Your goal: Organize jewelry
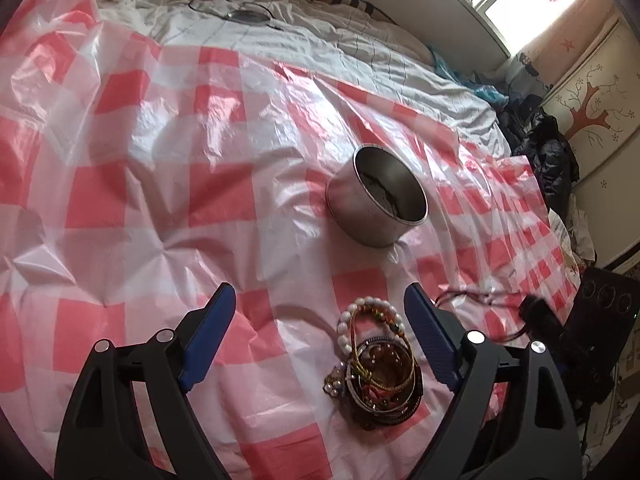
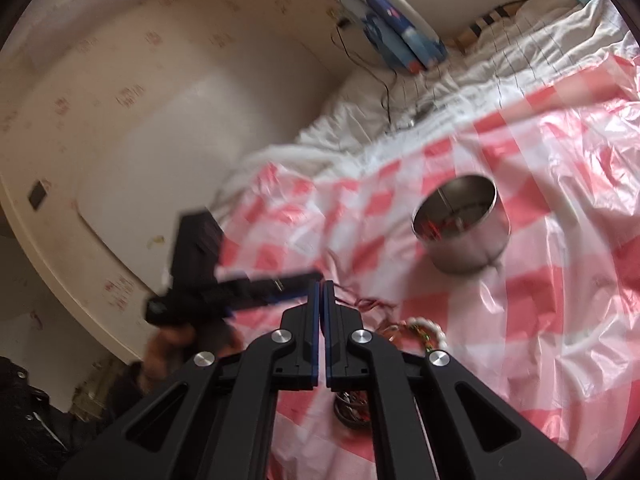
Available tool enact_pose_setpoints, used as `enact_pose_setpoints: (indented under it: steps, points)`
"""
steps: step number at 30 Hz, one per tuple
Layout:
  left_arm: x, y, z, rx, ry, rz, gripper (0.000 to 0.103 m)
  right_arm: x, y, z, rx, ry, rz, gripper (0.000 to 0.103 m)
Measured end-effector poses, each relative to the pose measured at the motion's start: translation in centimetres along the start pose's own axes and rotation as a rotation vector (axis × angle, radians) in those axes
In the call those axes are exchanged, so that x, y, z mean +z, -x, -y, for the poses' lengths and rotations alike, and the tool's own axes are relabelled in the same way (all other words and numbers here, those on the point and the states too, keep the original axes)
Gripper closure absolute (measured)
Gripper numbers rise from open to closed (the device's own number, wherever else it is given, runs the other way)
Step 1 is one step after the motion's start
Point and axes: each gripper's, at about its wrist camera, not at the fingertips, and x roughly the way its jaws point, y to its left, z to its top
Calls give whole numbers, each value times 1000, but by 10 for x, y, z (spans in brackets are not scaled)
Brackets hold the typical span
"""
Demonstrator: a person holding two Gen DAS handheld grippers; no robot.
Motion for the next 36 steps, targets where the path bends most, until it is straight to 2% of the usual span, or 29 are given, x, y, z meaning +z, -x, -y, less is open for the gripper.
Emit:
enact_pose_setpoints:
  steps: [3,8,9,10,11,12,13,14,15,20,25,28,31,33,35,36]
  points:
    - [-9,-18,13,4,-55,-74,21,4,11,7,2,-43,40,100]
    - [-22,-37,36,58,-164,-128,21,11,27,13,-2,-90,80,100]
    - [-24,-40,39,78,-184,-135,25,12,28,14,-6,-94,84,100]
    - [-27,-42,40,91,-203,-144,38,12,29,15,-8,-97,86,100]
    - [-28,-45,40,93,-209,-153,48,11,31,16,-7,-100,87,100]
    - [-29,-47,39,86,-202,-163,71,12,31,16,-8,-101,87,100]
    - [-29,-48,38,65,-200,-168,85,12,32,17,-7,-100,88,100]
    - [-29,-47,39,54,-208,-156,89,12,32,17,-6,-100,88,100]
    - [-29,-44,41,62,-224,-136,99,12,33,17,-6,-99,90,100]
    - [-16,-19,48,17,-241,-50,100,12,37,17,-2,-99,111,100]
    - [11,6,51,-96,-215,58,101,13,42,16,3,-100,142,100]
    - [32,11,62,-139,-208,132,100,14,45,18,3,-105,159,100]
    - [53,1,74,-134,-184,187,100,16,47,20,-3,-111,166,100]
    - [66,-11,80,-99,-175,209,100,18,47,21,-12,-104,168,100]
    - [77,-35,82,-25,-171,186,100,21,47,22,-20,-99,165,100]
    - [80,-49,80,22,-173,147,99,23,45,23,-24,-97,162,100]
